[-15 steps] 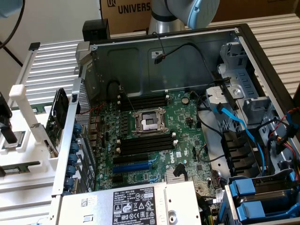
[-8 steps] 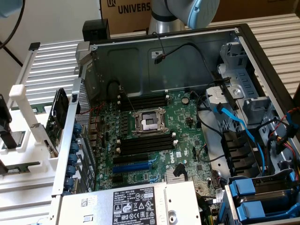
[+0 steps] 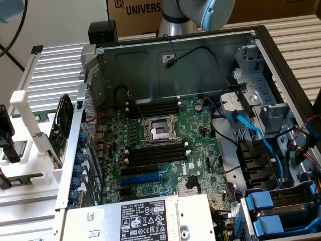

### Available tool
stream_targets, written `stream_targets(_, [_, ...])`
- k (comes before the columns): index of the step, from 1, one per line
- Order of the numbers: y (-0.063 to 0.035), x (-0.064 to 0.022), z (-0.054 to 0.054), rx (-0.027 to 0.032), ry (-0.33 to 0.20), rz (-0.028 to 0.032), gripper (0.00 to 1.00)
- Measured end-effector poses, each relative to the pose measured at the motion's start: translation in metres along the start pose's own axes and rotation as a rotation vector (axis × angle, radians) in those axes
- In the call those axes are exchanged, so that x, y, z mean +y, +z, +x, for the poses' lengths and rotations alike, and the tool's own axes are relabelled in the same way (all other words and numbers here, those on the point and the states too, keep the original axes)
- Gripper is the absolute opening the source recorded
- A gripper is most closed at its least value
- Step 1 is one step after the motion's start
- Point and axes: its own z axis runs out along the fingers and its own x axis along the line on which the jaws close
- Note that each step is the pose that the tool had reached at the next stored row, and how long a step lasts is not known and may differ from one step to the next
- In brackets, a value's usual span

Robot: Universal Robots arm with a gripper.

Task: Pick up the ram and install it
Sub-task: 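Pick up the ram and move it above insertion slot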

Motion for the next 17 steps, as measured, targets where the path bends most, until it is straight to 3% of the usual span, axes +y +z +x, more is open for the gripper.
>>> stream_targets(7, [0.0025,0.0010,0.0001,-0.0001,0.000,0.0019,0.61])
stream_targets(9, [0.0025,0.0011,0.0001,-0.0002,0.000,0.0019,0.47])
stream_targets(17, [0.0097,0.0015,-0.0002,0.0002,0.000,0.0023,0.47])
